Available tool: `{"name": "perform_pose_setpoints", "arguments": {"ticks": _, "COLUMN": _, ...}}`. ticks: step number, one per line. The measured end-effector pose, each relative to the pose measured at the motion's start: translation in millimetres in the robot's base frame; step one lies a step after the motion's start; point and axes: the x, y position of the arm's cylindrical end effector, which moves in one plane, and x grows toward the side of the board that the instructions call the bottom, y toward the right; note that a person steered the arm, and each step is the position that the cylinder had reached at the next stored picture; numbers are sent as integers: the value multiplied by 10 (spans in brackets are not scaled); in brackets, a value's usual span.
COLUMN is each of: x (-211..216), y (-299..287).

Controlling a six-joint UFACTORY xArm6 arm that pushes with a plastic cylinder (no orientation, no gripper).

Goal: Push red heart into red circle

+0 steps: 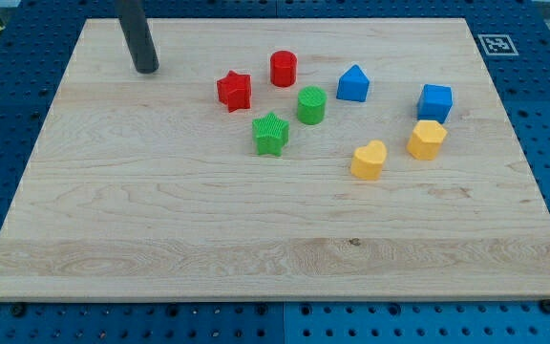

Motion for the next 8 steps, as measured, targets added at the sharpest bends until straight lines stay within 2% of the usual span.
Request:
{"name": "perform_pose_setpoints", "arguments": {"ticks": 3, "x": 6, "y": 10}}
{"name": "perform_pose_setpoints", "arguments": {"ticks": 4, "x": 404, "y": 126}}
{"name": "perform_pose_setpoints", "arguments": {"ticks": 5, "x": 555, "y": 520}}
{"name": "perform_pose_setpoints", "arguments": {"ticks": 7, "x": 696, "y": 682}}
{"name": "perform_pose_setpoints", "arguments": {"ticks": 8, "x": 775, "y": 1014}}
